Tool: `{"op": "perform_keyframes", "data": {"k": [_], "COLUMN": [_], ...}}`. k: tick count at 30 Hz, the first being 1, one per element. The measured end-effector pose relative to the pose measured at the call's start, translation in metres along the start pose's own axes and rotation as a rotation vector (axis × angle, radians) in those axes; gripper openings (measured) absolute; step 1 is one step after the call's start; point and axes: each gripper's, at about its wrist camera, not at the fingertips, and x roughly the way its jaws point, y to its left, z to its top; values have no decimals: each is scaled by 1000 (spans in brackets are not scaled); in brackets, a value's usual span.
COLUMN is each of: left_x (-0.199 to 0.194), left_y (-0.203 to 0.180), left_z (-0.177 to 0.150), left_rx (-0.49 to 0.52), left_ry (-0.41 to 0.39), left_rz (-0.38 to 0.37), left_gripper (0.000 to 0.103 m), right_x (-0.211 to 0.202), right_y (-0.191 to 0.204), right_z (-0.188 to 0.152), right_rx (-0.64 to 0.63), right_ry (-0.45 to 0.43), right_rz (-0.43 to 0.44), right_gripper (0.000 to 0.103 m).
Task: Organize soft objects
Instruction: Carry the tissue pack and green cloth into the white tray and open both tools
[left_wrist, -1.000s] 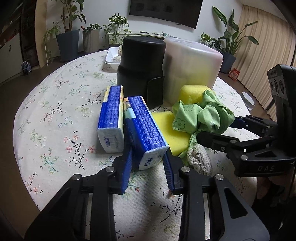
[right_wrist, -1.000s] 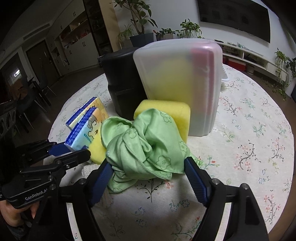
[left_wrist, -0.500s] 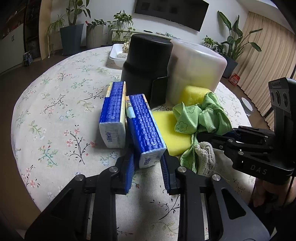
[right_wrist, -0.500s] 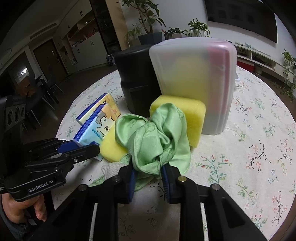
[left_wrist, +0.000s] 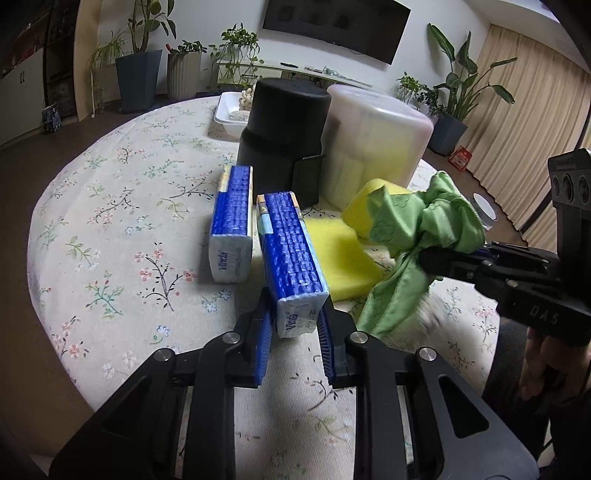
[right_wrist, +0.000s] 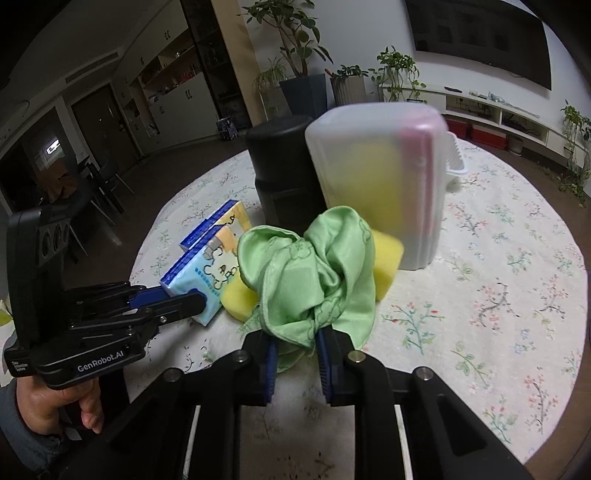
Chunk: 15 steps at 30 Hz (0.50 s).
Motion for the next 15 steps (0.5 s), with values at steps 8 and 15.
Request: {"op": "perform_keyframes", "data": {"k": [8,15], "left_x": [-29,-52], "left_y": [-9,-16], "left_z": [6,14], "left_rx": [29,59], "left_ry": [-39,-67], "left_rz": [-21,-33], "left_gripper": [20,20], "right_x": [-30,-48], "right_y": [-1,1], "right_z": [5,10], "right_rx": [7,-5], "right_ry": [-49,-73], "right_rz": [0,-15], "right_gripper": [20,20]}}
